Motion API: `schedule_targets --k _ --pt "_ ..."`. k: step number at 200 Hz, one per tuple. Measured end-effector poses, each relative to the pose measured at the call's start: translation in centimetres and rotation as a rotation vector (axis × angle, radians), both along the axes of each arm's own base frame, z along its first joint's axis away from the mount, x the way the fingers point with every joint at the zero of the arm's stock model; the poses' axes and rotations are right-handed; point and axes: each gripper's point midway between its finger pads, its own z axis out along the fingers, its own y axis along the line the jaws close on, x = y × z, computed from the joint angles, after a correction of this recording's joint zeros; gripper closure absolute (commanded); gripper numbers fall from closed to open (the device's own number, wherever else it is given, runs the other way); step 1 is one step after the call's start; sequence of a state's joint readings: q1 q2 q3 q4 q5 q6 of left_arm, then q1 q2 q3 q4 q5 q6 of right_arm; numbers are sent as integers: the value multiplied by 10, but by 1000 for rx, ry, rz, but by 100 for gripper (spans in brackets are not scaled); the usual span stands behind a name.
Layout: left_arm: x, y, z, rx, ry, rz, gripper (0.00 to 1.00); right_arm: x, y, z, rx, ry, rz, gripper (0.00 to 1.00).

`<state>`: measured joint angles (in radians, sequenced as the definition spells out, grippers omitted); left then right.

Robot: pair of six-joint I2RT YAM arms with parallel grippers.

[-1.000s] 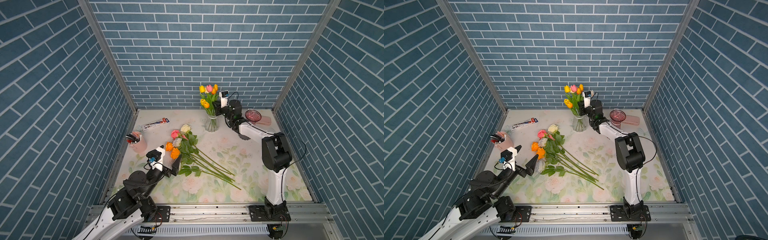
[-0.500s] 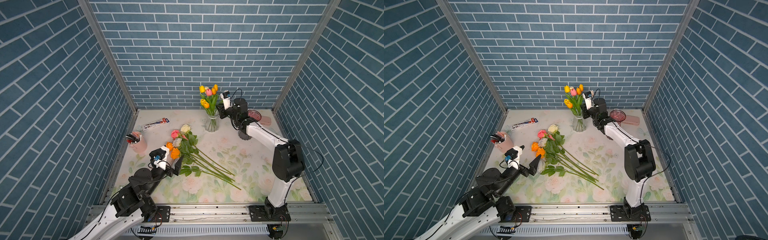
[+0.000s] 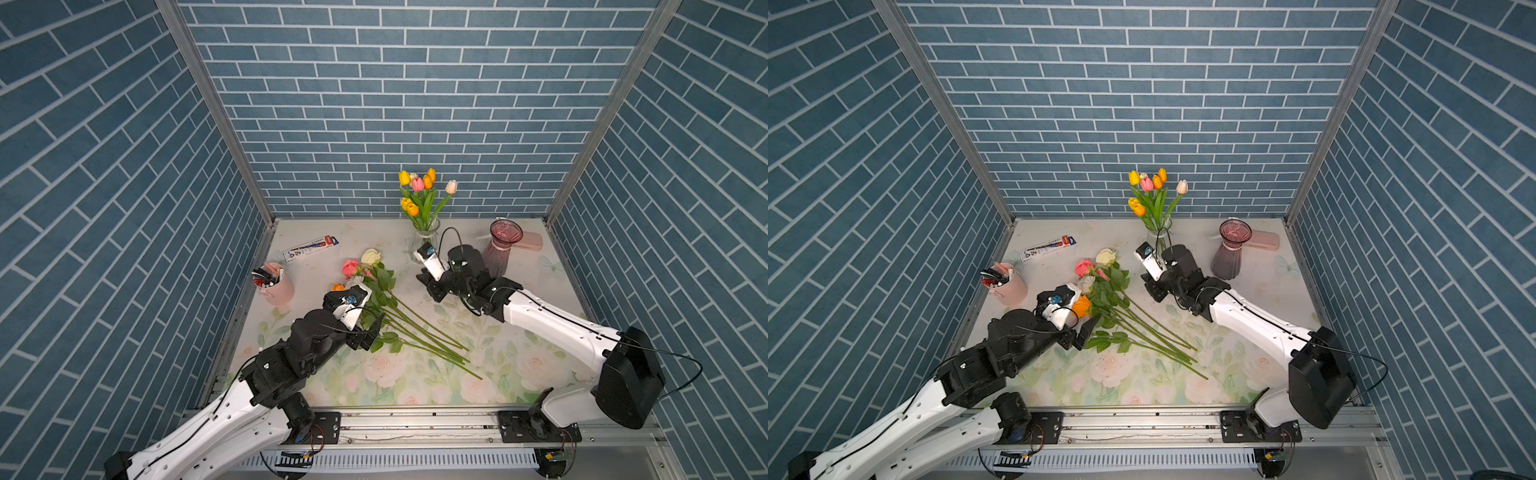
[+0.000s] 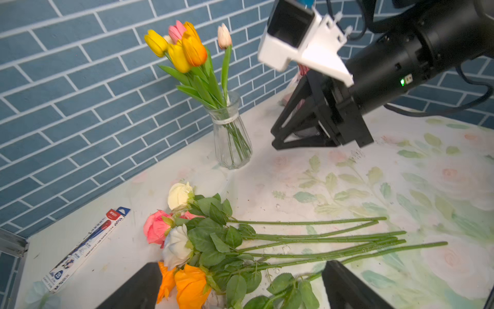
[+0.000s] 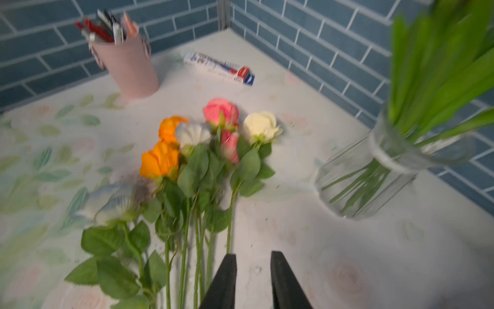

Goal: Arrange the flowers in different vases according to their variety
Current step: Pick up the flower at the center of the board.

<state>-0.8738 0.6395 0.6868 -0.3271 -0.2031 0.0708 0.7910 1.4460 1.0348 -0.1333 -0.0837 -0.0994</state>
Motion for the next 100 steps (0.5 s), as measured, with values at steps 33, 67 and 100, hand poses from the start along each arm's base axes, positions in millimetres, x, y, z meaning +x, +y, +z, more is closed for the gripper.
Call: schedule_targets --k 33,67,100 --pt "-7 -3 -16 -14 11 -41 0 -16 -14 -57 -120 133 -21 71" --pt "-13 6 -4 -73 -37 -36 0 -8 -3 -91 -193 214 -36 65" --pt "-17 13 10 -125 -86 -24 0 -1 12 -116 -248 263 -24 63"
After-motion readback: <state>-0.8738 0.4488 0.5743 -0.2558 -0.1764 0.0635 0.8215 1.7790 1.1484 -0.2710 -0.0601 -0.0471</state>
